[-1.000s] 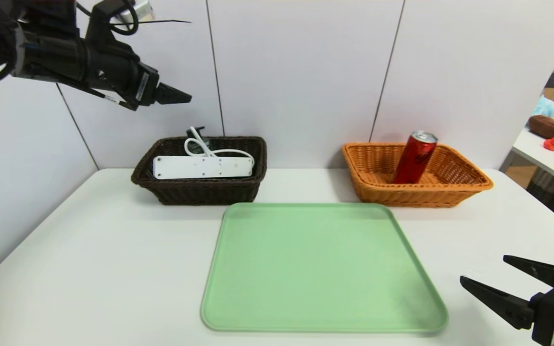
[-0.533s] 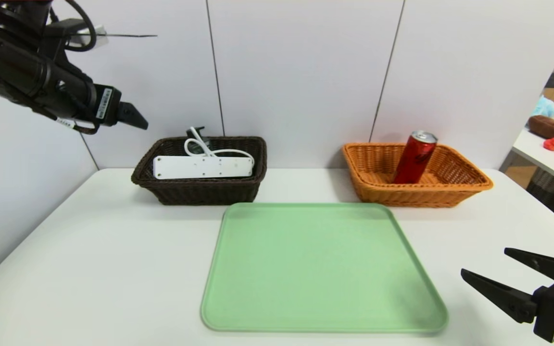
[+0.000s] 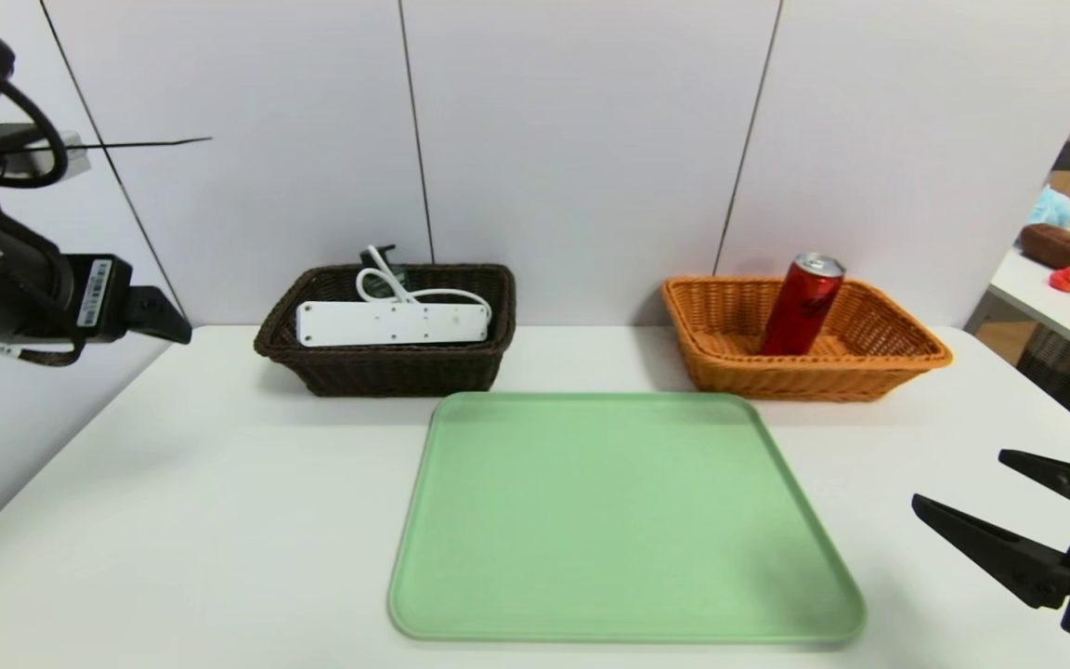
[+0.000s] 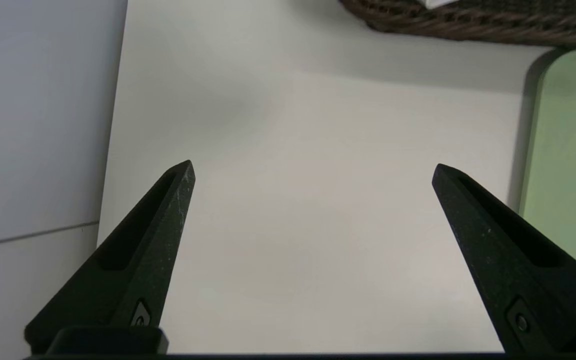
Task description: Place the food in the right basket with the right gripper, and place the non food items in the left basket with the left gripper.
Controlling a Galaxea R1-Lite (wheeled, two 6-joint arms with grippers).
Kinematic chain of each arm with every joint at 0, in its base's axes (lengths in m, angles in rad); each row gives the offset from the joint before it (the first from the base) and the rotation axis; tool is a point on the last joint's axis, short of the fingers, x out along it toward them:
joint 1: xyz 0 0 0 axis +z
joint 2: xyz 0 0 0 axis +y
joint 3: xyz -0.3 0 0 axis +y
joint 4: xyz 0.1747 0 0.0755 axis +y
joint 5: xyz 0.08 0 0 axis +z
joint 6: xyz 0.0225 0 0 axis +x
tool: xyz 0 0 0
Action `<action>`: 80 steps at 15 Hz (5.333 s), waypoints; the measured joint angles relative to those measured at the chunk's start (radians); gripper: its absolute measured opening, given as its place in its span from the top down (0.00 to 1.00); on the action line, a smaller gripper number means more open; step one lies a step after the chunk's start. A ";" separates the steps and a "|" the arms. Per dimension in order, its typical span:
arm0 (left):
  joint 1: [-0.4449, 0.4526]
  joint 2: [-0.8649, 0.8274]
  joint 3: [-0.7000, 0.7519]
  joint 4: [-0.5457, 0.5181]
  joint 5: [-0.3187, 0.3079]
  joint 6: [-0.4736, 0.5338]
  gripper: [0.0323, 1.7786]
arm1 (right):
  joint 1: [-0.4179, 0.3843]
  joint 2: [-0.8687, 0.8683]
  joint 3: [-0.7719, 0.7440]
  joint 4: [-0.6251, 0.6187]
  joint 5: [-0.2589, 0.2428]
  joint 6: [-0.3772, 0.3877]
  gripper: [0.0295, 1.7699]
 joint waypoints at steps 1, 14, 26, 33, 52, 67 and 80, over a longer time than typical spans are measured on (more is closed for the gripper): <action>0.000 -0.046 0.058 -0.003 0.003 -0.009 0.05 | 0.000 -0.026 -0.005 0.027 -0.002 -0.009 0.03; -0.003 -0.668 0.601 -0.126 -0.016 0.053 0.05 | -0.028 -0.551 -0.156 0.677 -0.167 -0.117 0.03; 0.035 -1.053 0.822 -0.197 -0.212 0.145 0.05 | -0.083 -0.724 -0.121 0.711 -0.164 -0.140 0.03; 0.095 -1.218 0.936 -0.197 -0.266 0.150 0.05 | -0.084 -0.732 -0.129 0.752 -0.145 -0.193 0.03; 0.101 -1.486 1.284 -0.437 -0.354 0.143 0.05 | -0.118 -0.968 0.078 0.619 -0.094 -0.185 0.03; 0.101 -1.490 1.479 -0.706 -0.194 0.147 0.05 | -0.118 -0.970 0.254 0.419 -0.165 -0.078 0.03; 0.101 -1.490 1.492 -0.723 -0.193 0.097 0.05 | -0.118 -0.970 0.286 0.420 -0.184 -0.012 0.03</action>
